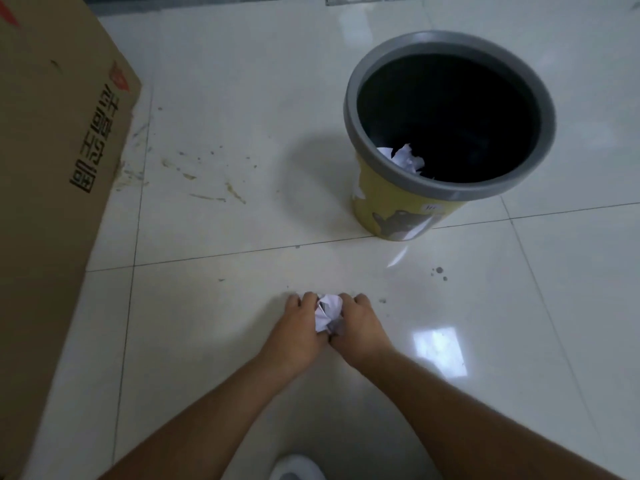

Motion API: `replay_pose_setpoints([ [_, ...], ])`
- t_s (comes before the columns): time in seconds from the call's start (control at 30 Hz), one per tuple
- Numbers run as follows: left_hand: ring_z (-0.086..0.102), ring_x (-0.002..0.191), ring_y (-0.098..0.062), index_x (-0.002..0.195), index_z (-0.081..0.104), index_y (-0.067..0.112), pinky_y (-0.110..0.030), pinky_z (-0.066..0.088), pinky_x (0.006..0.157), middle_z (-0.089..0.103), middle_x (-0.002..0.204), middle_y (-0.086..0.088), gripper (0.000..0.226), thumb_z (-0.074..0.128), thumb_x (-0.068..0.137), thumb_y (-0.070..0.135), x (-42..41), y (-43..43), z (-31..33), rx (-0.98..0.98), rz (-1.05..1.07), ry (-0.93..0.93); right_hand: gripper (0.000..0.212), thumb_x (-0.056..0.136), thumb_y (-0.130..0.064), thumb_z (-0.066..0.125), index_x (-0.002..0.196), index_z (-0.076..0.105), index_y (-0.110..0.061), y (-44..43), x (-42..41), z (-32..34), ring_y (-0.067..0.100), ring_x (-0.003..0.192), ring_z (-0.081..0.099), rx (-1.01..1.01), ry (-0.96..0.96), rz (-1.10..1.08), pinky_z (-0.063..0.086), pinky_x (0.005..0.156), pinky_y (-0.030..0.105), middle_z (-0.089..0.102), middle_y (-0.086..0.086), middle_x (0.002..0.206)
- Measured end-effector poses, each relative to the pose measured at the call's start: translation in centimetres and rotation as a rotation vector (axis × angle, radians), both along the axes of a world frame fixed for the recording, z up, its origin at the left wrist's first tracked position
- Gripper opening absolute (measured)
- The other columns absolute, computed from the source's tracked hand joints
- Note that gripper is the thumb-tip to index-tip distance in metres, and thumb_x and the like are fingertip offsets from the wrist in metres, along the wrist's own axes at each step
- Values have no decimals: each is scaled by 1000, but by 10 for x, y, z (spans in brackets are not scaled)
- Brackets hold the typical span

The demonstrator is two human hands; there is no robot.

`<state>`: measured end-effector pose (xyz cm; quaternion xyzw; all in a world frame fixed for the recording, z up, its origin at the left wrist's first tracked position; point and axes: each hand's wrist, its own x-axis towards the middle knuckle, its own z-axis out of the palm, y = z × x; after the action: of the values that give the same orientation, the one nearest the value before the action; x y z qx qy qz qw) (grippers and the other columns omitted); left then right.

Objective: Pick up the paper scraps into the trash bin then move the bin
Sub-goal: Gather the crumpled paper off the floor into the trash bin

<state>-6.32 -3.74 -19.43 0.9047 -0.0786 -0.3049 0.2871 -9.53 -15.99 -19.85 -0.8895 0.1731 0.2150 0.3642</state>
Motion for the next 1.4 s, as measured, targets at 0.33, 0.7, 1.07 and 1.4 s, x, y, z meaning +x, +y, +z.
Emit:
replay_pose_setpoints([
  [0.33, 51, 91, -24, 124, 55, 11, -18, 34, 61, 51, 113, -8, 50, 76, 80, 21, 134, -7, 157, -145, 162, -576, 36, 79, 0, 59, 114, 55, -10, -6, 137, 170, 21, 82, 49, -17, -558, -14, 35, 72, 25, 55, 12, 112],
  [0.7, 52, 89, -19, 105, 48, 24, -13, 31, 57, 56, 118, -11, 35, 74, 82, 14, 180, -135, 246, -354, -32, -588, 35, 80, -8, 64, 114, 55, -12, -123, 156, 256, 12, 72, 45, -192, -702, -182, 31, 62, 18, 52, 10, 109],
  [1.07, 50, 84, -14, 119, 54, 14, -12, 32, 61, 50, 115, -9, 38, 66, 83, 9, 177, -171, 245, -376, -43, -531, 32, 76, -8, 63, 107, 56, -12, -165, 155, 244, 3, 63, 43, -192, -718, -257, 27, 54, 10, 43, 3, 95],
  [1.4, 51, 118, -21, 151, 39, 32, -24, 44, 84, 48, 143, -6, 94, 85, 72, 10, 183, -153, 232, -260, -202, -359, 84, 62, -10, 82, 136, 45, -21, -191, 151, 240, 29, 119, 50, -310, -507, -159, 48, 96, 39, 37, 9, 141],
])
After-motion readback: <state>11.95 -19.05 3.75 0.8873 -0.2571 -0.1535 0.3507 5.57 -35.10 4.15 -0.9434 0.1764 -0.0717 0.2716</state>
